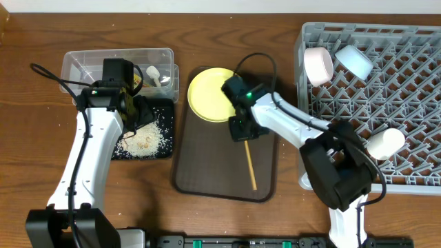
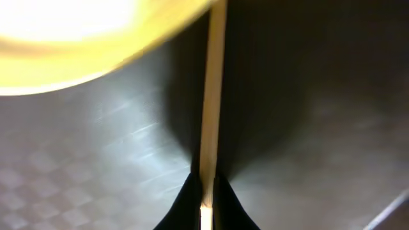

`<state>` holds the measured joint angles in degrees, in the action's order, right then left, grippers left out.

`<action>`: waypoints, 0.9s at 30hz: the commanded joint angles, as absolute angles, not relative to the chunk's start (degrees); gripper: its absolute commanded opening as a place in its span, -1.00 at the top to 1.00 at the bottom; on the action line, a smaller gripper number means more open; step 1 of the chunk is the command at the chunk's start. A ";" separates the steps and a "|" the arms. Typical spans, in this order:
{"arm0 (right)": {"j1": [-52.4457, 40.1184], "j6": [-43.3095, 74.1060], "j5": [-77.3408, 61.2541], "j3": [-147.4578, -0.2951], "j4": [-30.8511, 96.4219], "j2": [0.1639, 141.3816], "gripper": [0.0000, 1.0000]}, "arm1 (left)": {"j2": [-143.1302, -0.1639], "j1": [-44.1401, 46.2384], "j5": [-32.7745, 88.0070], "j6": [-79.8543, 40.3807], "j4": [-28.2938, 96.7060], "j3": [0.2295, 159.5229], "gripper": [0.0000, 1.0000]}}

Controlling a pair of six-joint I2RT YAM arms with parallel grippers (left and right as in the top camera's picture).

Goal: Sort waste into correct bins and load items into the dishwasher rack
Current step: 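Return the right gripper to the tray and grasp the second chopstick, then carry the second chopstick into the rack and release it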

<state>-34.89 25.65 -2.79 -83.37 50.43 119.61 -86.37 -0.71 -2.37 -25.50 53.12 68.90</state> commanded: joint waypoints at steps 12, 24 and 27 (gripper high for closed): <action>-22.94 14.24 -0.67 -86.72 54.87 106.98 0.98 | -86.15 -0.95 -3.49 -25.65 53.32 68.84 -0.43; -10.22 8.12 -0.64 -86.65 58.39 94.85 0.99 | -86.15 -0.95 -3.49 -25.65 53.30 68.84 -0.43; -7.55 8.01 -0.62 -85.67 59.51 95.72 0.98 | -86.15 -0.95 -3.46 -25.65 53.25 68.84 -0.43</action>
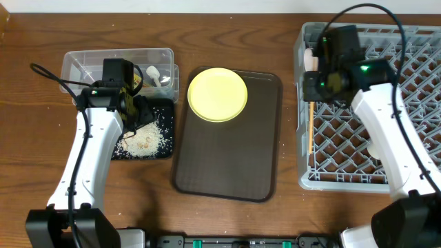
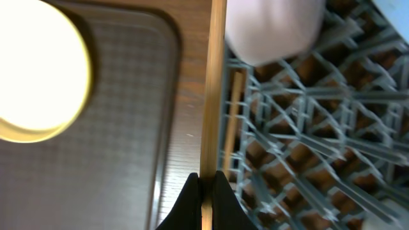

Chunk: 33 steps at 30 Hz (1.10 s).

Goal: Sort waste into correct bins and load items into the dishwasher rack
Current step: 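Carry the second chopstick into the rack and release it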

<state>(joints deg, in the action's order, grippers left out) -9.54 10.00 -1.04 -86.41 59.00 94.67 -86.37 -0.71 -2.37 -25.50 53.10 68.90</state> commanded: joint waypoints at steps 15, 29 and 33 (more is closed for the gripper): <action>-6.07 8.05 -0.67 -83.99 60.18 104.36 0.92 | -86.15 -0.95 -3.46 -25.65 53.28 68.84 -0.43; -6.07 8.12 -2.20 -84.49 58.72 103.24 0.35 | -86.15 -0.95 -3.49 -25.63 53.28 68.84 -0.44; -6.37 8.10 -6.76 -85.12 53.36 100.40 0.23 | -86.15 -0.95 -3.46 -25.65 53.12 68.84 -0.43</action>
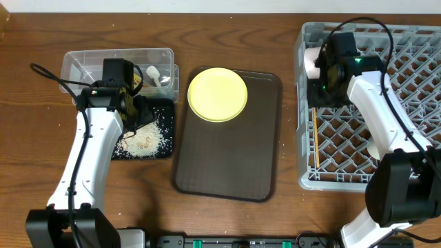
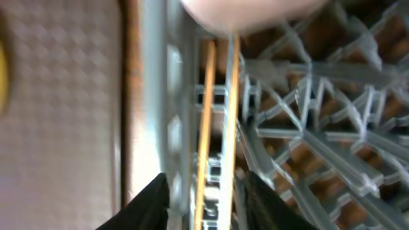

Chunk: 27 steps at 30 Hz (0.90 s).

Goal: Sort waste into correct bins and load items into the dishwasher rack
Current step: 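Carry the second chopstick into the rack and release it, then reach the right gripper to the yellow plate and grasp its rim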

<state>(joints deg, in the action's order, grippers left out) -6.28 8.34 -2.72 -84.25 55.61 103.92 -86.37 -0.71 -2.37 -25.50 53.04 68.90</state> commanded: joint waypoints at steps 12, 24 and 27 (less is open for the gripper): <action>-16.60 8.14 -10.76 -85.06 33.80 103.28 -0.15 | -86.15 -0.95 -3.46 -25.67 53.08 68.84 -0.43; -24.69 10.85 -7.53 -85.06 24.84 119.70 -0.18 | -86.15 -0.95 -3.46 -25.65 53.10 68.84 -0.43; -25.58 12.45 -7.44 -85.06 22.85 122.61 -0.08 | -86.15 -0.95 -3.46 -25.65 53.10 68.84 -0.43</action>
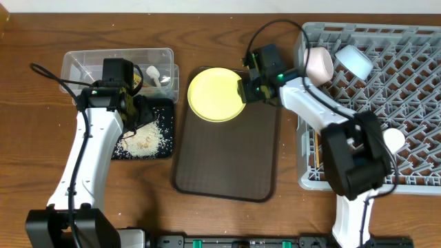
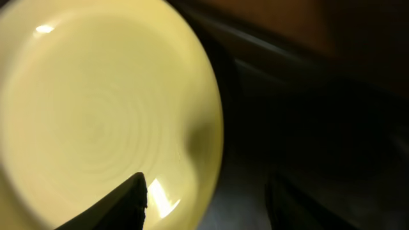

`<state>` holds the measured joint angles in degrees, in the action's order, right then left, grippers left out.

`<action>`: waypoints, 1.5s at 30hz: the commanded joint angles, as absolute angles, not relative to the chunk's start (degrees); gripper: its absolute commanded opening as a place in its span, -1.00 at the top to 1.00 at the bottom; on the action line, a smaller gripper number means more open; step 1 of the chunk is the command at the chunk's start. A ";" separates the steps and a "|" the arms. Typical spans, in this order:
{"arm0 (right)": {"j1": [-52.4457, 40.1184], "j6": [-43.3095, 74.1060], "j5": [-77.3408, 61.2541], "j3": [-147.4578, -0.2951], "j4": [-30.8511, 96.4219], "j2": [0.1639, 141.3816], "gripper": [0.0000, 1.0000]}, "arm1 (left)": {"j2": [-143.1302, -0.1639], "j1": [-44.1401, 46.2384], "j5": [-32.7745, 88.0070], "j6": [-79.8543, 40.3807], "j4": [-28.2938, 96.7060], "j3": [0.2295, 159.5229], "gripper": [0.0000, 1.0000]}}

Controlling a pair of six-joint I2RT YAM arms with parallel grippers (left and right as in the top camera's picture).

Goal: Sort waste into correct bins and load items into the dishwasher rack
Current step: 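Reach the right gripper to the yellow plate and grasp its rim, then lift the yellow plate with the right gripper and carry it into the rack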

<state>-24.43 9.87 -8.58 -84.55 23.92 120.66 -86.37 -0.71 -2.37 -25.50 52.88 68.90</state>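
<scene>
A yellow plate (image 1: pixel 213 95) lies at the far end of the brown tray (image 1: pixel 227 158). My right gripper (image 1: pixel 247 91) is at the plate's right edge. In the right wrist view it (image 2: pixel 206 191) stands open, one finger over the plate (image 2: pixel 96 115) and the other over the dark tray beyond the rim. The grey dishwasher rack (image 1: pixel 372 29) stands at the right. My left gripper (image 1: pixel 140 114) hangs over the black tray (image 1: pixel 165 110) strewn with rice. Whether its jaws are open is hidden against the dark.
A clear plastic bin (image 1: pixel 89 62) with scraps stands behind the black tray. In the rack sit a pink cup (image 1: pixel 318 63) and a white cup (image 1: pixel 353 60) at the back left, and another white cup (image 1: pixel 391 140) at mid right.
My right gripper was open over the rack's left column, above two chopsticks lying there. Now it is open at the right rim of the yellow plate. The left arm has not moved.
My right gripper was shut on a chopstick on the brown tray. Then it held the chopstick over the rack's left edge. Then it was open, with the chopstick lying in the rack beside another. Now it straddles the plate's rim. The left arm stayed still throughout.
</scene>
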 commanded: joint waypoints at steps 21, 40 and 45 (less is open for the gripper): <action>-24.45 13.61 -5.80 -85.08 28.08 120.95 0.98 | -86.15 -0.95 -3.46 -25.65 53.10 68.84 -0.43; -11.49 -3.66 20.47 -85.08 39.66 90.06 0.98 | -86.15 -0.95 -3.49 -25.65 52.99 68.84 -0.44; -7.27 -12.27 30.72 -85.08 40.34 86.11 0.98 | -86.15 -0.95 -3.49 -25.65 52.86 68.84 -0.44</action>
